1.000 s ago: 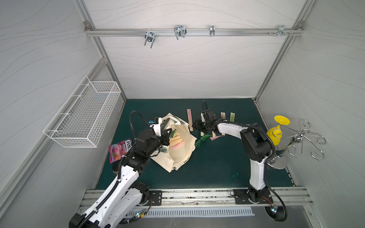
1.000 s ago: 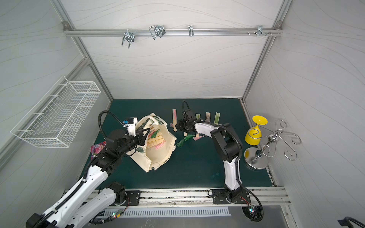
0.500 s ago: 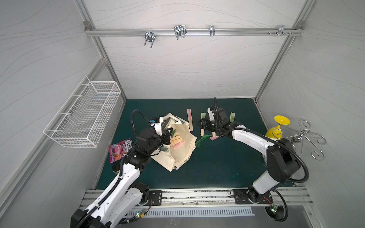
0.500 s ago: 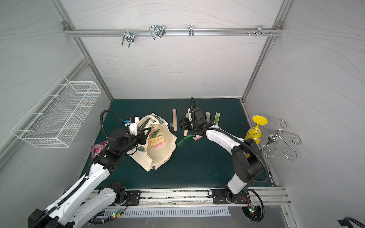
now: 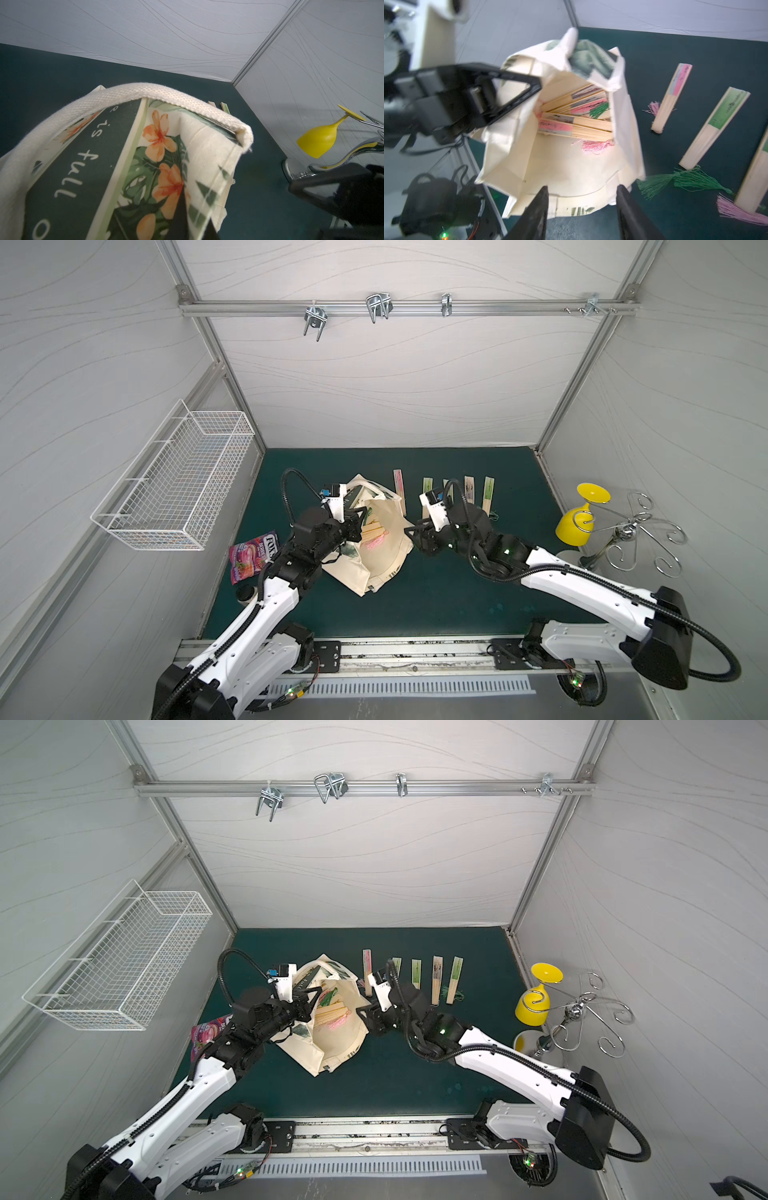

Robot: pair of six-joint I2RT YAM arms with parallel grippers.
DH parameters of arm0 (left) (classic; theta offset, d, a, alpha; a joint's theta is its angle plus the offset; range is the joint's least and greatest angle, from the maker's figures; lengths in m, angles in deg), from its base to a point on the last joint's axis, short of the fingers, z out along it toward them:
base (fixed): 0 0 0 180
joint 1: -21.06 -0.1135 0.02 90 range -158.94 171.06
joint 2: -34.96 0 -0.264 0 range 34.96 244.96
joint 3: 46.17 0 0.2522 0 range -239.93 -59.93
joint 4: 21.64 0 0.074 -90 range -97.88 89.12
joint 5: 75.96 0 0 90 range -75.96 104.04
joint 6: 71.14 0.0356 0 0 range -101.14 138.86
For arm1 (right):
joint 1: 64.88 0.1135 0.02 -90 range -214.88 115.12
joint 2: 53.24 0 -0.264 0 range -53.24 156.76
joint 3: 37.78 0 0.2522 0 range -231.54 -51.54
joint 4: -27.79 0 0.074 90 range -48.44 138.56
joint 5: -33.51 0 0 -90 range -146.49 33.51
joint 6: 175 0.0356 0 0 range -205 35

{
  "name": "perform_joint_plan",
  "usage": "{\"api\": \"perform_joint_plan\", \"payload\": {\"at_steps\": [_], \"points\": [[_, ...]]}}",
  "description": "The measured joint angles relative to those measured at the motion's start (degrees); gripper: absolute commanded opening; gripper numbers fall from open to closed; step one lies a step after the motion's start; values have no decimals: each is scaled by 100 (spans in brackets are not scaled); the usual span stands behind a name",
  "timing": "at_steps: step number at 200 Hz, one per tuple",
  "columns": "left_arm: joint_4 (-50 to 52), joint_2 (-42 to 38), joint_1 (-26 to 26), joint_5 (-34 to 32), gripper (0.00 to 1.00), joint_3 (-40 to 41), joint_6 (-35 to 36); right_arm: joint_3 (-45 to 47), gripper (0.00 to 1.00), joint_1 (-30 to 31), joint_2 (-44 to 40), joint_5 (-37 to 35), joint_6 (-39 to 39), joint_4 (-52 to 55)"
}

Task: Take out the folding fans from the tote bags
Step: Pick up the folding fan from the canvas bag.

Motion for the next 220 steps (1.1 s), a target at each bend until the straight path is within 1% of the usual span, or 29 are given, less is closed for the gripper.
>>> {"api": "perform_joint_plan", "payload": {"at_steps": [24, 47, 89, 154, 220], "points": [[-7, 48, 0, 28, 0, -11, 2, -87, 48, 516, 214, -210, -490, 208], [-2, 50, 0, 57, 0, -22, 0, -221, 48, 721, 658, -245, -754, 315], [90, 50, -2, 138, 0, -74, -4, -433, 51, 737, 1482, -275, -1040, 352], [531, -11, -7, 354, 0, -310, 11, -1386, 58, 719, 2796, -595, -1534, 413], [765, -66, -48, 531, 0, -391, 59, -1657, 61, 538, 3484, -1021, -1829, 544]]}}
